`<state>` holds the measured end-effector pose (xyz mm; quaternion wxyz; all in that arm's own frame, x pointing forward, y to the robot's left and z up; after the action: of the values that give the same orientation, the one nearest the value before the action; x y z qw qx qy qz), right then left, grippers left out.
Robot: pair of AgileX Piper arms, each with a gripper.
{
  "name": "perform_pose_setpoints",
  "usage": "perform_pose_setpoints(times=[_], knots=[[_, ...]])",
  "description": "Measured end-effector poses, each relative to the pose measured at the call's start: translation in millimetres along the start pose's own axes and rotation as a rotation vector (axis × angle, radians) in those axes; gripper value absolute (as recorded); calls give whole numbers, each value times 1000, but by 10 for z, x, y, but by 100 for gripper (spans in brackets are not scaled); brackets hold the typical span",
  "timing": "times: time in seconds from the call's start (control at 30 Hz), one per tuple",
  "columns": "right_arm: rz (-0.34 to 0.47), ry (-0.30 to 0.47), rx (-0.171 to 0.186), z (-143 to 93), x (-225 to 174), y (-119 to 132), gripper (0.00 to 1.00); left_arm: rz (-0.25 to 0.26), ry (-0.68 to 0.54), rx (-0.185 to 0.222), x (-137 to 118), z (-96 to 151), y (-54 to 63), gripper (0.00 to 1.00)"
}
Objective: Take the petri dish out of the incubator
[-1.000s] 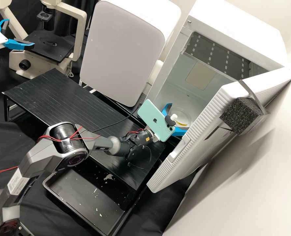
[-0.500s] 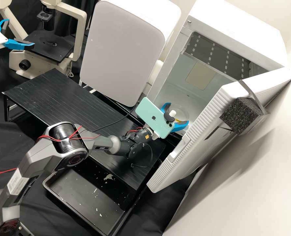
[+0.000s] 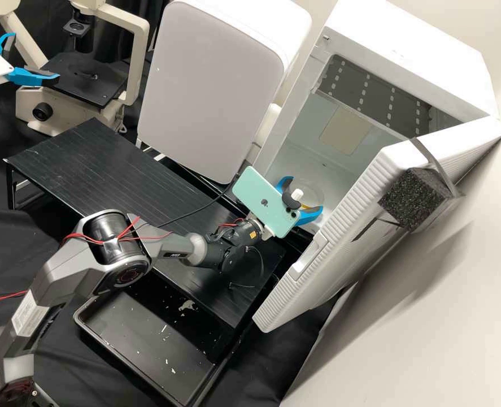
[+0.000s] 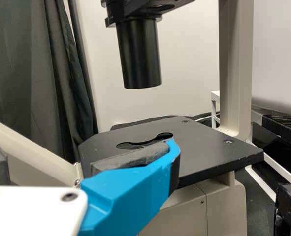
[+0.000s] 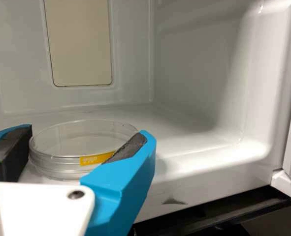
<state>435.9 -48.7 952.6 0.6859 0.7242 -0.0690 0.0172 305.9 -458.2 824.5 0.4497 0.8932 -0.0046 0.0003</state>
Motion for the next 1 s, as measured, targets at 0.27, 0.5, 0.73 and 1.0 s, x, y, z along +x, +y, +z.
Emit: perform_pose_setpoints(times=[0.27,0.5,0.73,1.0], knots=[[0,0,0,0,0,0,0,0,0,0,0,0,0,100],[-5,4,-1,-17,5,-20,0,0,0,0,0,0,0,100],[-9,7,0,-31,9,-36,0,0,0,0,0,0,0,100],[-12,16,17,-96,-55,-9,0,0,0,0,0,0,0,100]])
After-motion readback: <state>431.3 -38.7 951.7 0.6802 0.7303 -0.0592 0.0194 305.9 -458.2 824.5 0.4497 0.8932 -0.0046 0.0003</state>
